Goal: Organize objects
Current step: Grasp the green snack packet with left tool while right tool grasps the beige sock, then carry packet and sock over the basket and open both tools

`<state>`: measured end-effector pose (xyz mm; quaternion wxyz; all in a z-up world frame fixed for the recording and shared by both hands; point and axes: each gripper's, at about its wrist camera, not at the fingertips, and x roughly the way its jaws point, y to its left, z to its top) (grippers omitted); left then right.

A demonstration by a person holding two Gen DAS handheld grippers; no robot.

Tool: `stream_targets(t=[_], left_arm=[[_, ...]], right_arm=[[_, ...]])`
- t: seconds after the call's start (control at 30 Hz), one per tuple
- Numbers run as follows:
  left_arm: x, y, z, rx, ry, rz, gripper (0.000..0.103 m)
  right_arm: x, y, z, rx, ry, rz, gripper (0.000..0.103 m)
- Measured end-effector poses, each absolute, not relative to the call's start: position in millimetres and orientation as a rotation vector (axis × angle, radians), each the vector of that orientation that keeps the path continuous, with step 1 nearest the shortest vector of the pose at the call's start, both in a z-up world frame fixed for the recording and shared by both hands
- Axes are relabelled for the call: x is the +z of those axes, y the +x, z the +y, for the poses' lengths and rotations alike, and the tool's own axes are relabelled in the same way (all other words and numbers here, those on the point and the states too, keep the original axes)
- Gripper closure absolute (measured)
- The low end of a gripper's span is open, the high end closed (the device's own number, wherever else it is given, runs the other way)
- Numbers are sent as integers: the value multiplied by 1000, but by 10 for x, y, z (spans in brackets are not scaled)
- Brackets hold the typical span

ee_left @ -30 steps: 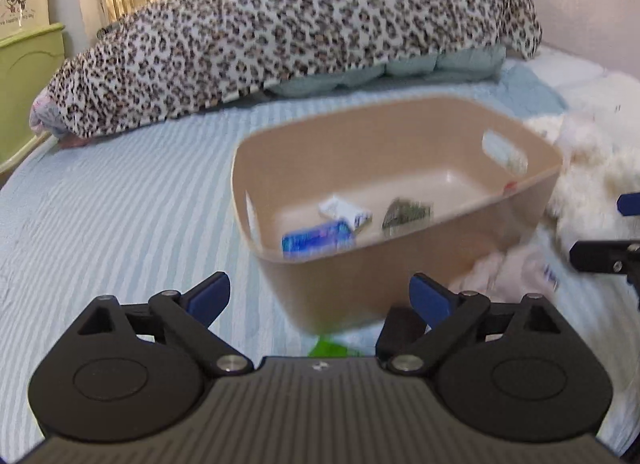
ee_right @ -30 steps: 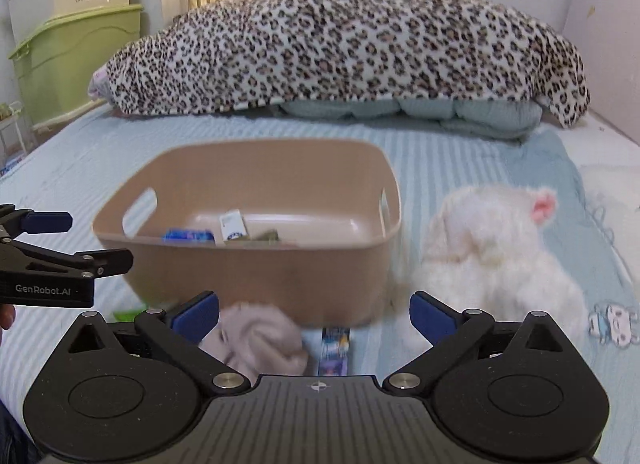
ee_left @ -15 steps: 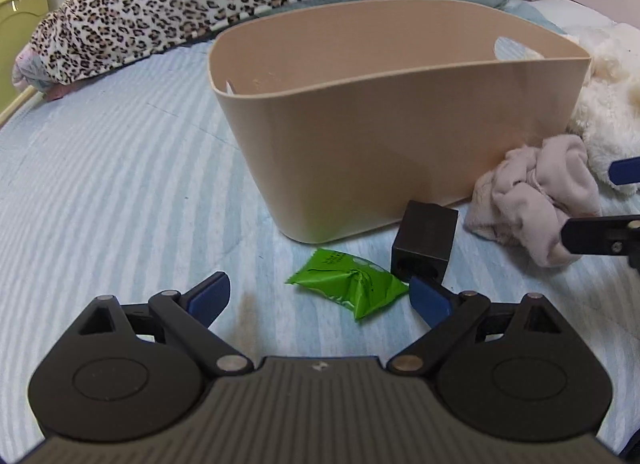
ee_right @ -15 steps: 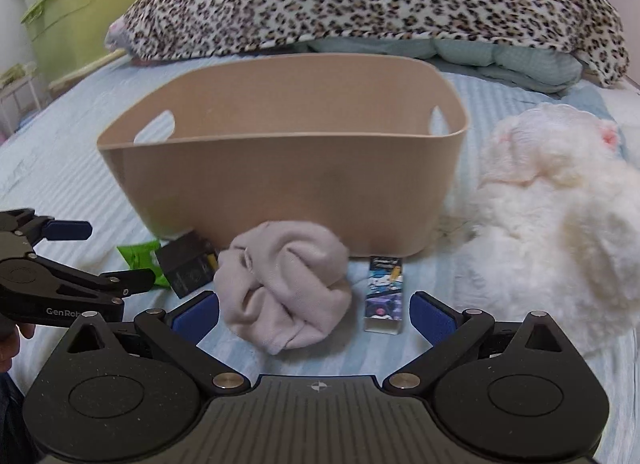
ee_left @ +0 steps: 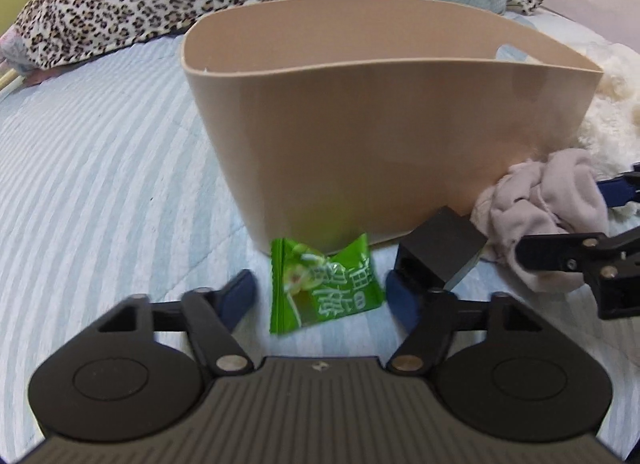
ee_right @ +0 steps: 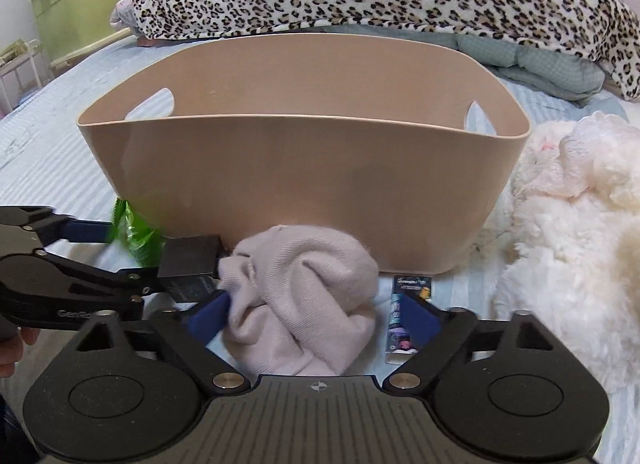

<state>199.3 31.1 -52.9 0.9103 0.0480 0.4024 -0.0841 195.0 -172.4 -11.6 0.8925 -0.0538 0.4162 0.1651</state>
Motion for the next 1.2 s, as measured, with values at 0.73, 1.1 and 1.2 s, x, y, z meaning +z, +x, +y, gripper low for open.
stream_targets(t=[0.73,1.1,1.2], left_arm=[[-335,1775,387,-169,10,804,75],[185,1412,394,-180,49,651,75],[390,1376,363,-181,49,591,75]], right_arm=[[5,1774,-1813,377,-77,847,77],[504,1432,-2046,379,9,686,78],[677,1398,-2105,380,53,613,78]])
